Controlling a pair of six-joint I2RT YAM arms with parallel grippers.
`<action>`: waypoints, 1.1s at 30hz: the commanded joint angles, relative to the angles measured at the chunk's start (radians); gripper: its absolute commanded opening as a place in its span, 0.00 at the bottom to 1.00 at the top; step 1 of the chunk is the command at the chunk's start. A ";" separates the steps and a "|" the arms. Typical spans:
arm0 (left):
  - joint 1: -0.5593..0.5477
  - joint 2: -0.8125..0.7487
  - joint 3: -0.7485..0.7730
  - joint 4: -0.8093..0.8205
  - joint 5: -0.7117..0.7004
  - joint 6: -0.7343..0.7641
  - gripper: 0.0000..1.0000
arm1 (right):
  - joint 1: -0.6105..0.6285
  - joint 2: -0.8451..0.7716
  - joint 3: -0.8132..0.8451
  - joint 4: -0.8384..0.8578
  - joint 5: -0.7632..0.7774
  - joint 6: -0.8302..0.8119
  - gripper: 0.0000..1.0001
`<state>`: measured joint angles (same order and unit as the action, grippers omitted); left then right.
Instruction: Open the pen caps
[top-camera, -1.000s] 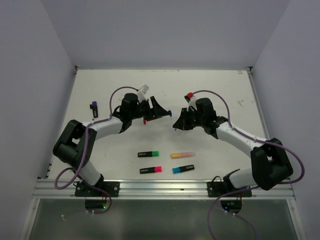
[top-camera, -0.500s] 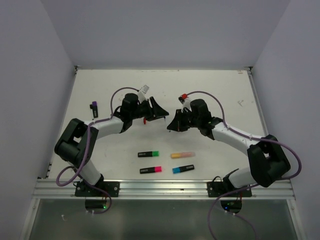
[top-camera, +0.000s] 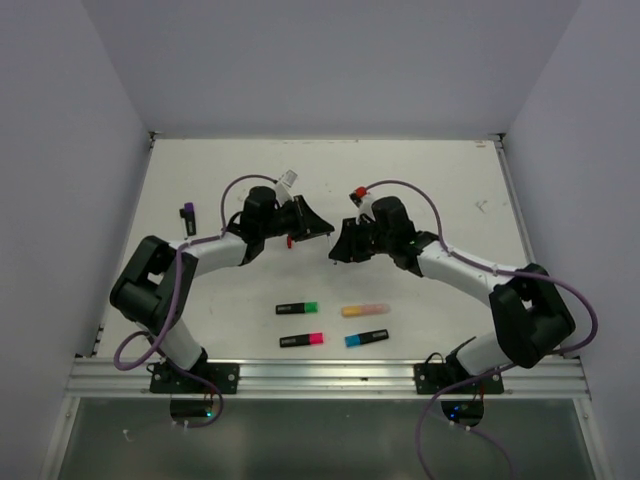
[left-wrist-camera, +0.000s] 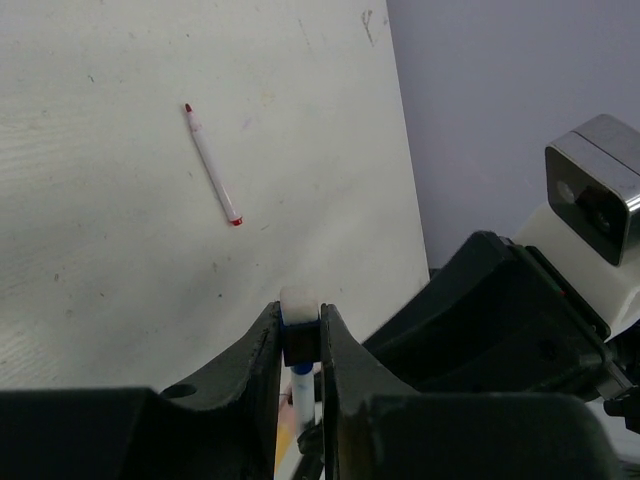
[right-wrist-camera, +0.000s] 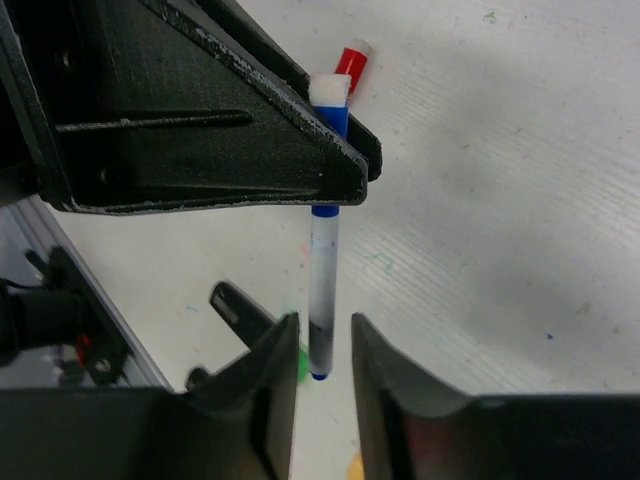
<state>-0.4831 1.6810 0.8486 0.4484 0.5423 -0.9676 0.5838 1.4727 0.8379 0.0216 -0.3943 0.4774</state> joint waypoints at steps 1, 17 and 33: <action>0.000 0.000 0.004 0.035 0.041 -0.002 0.00 | 0.008 0.015 0.064 -0.015 0.060 -0.029 0.35; 0.020 -0.017 0.038 -0.072 -0.004 -0.011 0.00 | 0.043 0.135 0.107 -0.061 0.087 -0.052 0.00; 0.146 -0.076 0.026 -0.113 -0.092 -0.046 0.00 | 0.295 0.051 -0.022 -0.057 0.717 -0.201 0.00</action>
<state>-0.4385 1.6550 0.8543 0.2573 0.5282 -0.9974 0.9173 1.5459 0.8661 0.0509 0.3408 0.3473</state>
